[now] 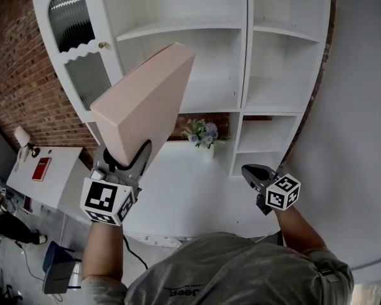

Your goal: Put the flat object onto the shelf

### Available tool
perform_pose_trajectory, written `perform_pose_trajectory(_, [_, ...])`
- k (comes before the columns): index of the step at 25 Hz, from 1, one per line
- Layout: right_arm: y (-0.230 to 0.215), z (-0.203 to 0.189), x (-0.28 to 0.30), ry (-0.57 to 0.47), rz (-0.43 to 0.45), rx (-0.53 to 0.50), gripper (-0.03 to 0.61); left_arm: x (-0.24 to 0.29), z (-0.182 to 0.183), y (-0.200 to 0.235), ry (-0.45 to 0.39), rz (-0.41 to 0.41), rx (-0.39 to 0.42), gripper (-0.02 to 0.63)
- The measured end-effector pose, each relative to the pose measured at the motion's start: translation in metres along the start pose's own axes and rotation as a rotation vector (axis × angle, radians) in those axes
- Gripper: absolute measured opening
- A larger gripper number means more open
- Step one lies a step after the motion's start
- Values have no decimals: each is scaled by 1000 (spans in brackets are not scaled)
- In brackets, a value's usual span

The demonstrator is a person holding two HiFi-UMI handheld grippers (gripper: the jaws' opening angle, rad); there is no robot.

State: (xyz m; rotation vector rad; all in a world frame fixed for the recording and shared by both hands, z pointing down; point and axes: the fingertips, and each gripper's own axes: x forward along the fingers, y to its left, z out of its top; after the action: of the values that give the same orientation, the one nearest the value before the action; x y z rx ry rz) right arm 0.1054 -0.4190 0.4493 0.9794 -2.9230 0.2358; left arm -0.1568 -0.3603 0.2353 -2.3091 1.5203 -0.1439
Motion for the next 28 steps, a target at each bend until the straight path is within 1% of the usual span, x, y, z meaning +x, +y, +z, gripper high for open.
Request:
perform_pose_trajectory(5, [5, 3, -3, -7, -31, -1, 9, 38, 34, 5, -18, -9, 156, 264])
perform_pose_trajectory(9, [2, 7, -10, -16, -58, 2, 9, 65, 40, 2, -12, -21, 213, 264])
perform_pose_trajectory(12, [0, 11, -14, -24, -67, -5, 9, 83, 32, -8, 15, -29, 287, 264])
perform_pose_trajectory(19, [-2, 14, -23, -33, -77, -4, 9, 124, -2, -19, 129, -19, 516, 264])
perform_pose_trajectory(24, [-4, 9, -30, -27, -84, 7, 9, 143, -19, -27, 204, -30, 676, 262])
perform_pose_trajectory(28, [-5, 11, -34, -38, -87, 9, 9, 156, -33, -29, 259, -40, 779, 262])
